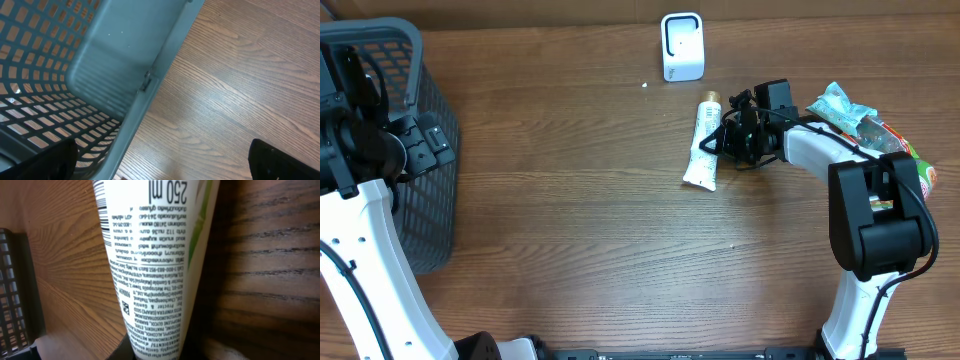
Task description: Scan the item barcode
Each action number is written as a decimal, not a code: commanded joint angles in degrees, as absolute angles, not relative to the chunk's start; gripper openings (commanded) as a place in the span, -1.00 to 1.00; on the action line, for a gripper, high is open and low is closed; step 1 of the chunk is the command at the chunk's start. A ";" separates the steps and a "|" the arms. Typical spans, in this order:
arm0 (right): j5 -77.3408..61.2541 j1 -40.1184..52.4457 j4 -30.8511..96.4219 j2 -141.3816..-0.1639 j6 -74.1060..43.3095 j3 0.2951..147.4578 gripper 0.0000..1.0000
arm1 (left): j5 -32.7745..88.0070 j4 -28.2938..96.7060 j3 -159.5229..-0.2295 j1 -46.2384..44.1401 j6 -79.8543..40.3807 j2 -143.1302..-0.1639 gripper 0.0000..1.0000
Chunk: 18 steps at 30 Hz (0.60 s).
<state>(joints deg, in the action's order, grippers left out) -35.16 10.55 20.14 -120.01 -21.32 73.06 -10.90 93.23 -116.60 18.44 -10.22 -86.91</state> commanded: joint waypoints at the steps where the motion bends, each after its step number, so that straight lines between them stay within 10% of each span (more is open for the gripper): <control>1: -34.00 10.55 21.26 -119.94 -21.02 71.64 -0.93 | -10.63 93.14 -116.62 18.72 -9.17 -86.89 1.00; 18: 25.04 22.20 29.36 -109.73 8.88 92.31 -0.92 | -10.63 93.14 -116.62 18.72 -9.17 -86.89 1.00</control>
<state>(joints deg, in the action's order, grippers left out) 3.92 18.92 34.04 -113.40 -6.74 89.62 -10.90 93.23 -116.60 18.44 -10.22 -86.91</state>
